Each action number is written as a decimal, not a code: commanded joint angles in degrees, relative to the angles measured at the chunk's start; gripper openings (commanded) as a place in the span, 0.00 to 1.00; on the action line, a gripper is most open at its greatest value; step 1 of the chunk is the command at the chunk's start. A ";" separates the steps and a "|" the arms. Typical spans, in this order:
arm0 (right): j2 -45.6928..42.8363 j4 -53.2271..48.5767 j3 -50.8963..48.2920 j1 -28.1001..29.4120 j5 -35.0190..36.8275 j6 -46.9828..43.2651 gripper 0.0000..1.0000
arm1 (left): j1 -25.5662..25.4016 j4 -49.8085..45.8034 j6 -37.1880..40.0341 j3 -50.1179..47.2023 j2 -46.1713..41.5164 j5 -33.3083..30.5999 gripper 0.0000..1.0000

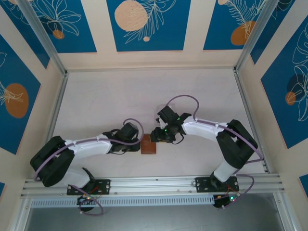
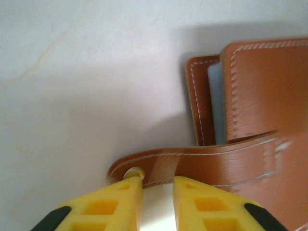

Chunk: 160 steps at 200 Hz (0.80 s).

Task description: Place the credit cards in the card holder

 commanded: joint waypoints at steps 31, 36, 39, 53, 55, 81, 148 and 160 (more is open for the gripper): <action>4.60 -1.29 2.64 3.59 4.97 -0.04 0.52 | 0.47 -11.49 0.75 4.78 -5.90 3.14 0.29; 4.93 -1.39 2.89 3.93 5.41 -0.06 0.52 | 0.48 -11.49 0.76 5.30 -5.47 3.12 0.29; 5.19 -1.60 3.06 4.07 5.87 -0.06 0.53 | 0.49 -11.54 0.82 5.60 -5.21 3.11 0.29; 6.87 -3.39 4.44 5.25 8.28 0.02 0.53 | 0.45 -11.30 1.09 6.87 -4.14 2.93 0.29; 7.12 -3.67 4.65 5.38 8.63 0.02 0.53 | 0.49 -11.24 1.15 7.13 -3.94 2.87 0.29; 9.61 -6.22 6.64 7.24 11.76 0.27 0.53 | 0.47 -11.47 2.48 9.73 -0.36 1.42 0.29; 7.99 -5.83 5.19 7.15 11.01 0.16 0.53 | 0.49 -8.62 3.34 7.42 7.47 -2.86 0.26; 7.31 -4.49 4.43 6.71 9.50 -0.06 0.53 | 0.47 -8.46 3.34 7.06 9.17 -3.92 0.25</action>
